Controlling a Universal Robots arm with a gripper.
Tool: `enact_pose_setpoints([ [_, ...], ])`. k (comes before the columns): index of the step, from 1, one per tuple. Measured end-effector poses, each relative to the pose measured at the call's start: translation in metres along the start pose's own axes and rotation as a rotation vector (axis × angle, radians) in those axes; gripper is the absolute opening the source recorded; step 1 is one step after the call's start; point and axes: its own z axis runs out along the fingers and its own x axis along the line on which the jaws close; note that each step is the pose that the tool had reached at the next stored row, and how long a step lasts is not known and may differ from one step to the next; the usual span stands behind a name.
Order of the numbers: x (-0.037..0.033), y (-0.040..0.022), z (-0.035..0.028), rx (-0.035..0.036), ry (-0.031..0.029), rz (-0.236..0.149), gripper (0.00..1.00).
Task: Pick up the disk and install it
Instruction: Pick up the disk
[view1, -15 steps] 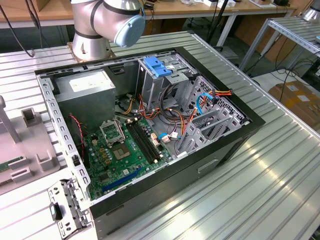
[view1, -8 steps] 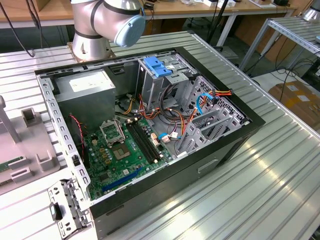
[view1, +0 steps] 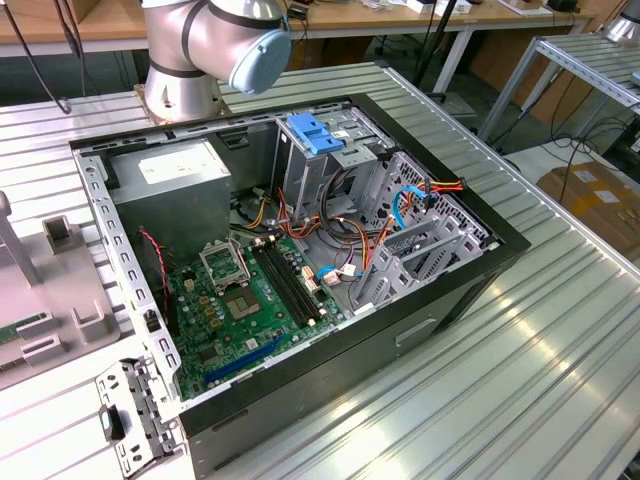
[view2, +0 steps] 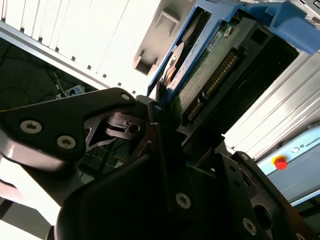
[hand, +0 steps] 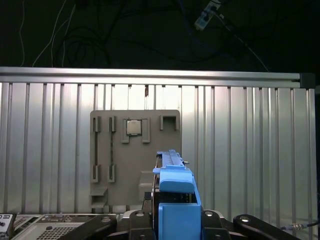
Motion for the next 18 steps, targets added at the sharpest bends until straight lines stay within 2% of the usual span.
enact_pose_setpoints([
  [10,0.0001,-0.0095,-0.0005,-0.0002,0.0000,0.000,0.36],
  [18,0.0003,-0.0233,-0.0012,-0.0007,0.0000,0.000,0.36],
])
